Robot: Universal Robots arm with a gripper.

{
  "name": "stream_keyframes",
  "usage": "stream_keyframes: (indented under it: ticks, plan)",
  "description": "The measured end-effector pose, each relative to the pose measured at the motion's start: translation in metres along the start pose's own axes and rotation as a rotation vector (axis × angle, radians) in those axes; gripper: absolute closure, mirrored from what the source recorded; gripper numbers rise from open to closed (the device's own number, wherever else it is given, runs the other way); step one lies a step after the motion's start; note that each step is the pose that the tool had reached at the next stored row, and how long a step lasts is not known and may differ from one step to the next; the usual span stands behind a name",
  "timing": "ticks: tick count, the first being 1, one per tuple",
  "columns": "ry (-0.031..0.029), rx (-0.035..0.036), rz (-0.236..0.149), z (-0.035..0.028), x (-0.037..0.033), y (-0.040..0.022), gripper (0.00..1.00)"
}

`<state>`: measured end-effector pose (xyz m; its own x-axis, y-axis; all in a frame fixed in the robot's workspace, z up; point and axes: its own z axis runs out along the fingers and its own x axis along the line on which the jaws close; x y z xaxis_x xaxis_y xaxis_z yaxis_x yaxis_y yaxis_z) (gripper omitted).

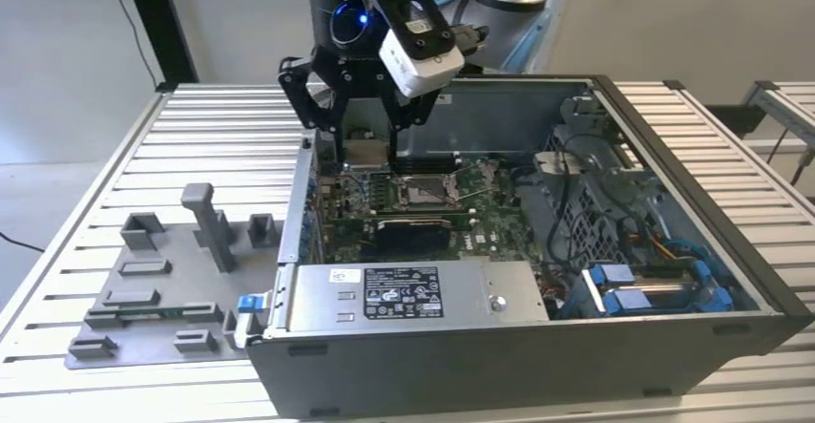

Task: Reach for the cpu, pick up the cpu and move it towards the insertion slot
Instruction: 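Pick up the cpu and move it towards the insertion slot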

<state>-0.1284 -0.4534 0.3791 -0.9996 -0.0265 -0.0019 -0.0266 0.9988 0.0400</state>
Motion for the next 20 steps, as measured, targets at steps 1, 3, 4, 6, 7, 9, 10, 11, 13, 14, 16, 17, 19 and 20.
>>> stream_keyframes:
  ticks: [1, 3, 4, 6, 7, 9, 10, 11, 13, 14, 16, 17, 19, 20]
  plan:
    - [0.0, 0.0, 0.0, 0.0, -0.0024, 0.0, 1.0]
    - [0.0, 0.0001, 0.0, 0.0, -0.0071, -0.0001, 1.0]
    - [0.0, 0.0, 0.0, 0.0, -0.0095, -0.0001, 1.0]
    - [0.0, 0.0, 0.0, 0.0, -0.0142, -0.0002, 1.0]
    - [0.0, 0.0, 0.0, 0.0, -0.0164, -0.0002, 1.0]
    - [0.0, 0.0, 0.0, 0.0, -0.0207, -0.0002, 1.0]
    - [0.0, 0.0, 0.0, 0.0, -0.0227, -0.0002, 1.0]
    - [0.0, 0.0, 0.0, 0.0, -0.0247, -0.0002, 1.0]
    - [0.0, 0.0, 0.0, 0.0001, -0.0286, -0.0003, 1.0]
    - [0.0, 0.0, 0.0, 0.0, -0.0307, -0.0003, 1.0]
    - [0.0, 0.0, 0.0, 0.0, -0.0353, -0.0004, 1.0]
    - [0.0, 0.0, 0.0, 0.0001, -0.0378, -0.0003, 1.0]
    - [0.0, 0.0001, 0.0, 0.0, -0.0431, -0.0002, 1.0]
    - [0.0, 0.0, 0.0, 0.0001, -0.0458, -0.0001, 1.0]
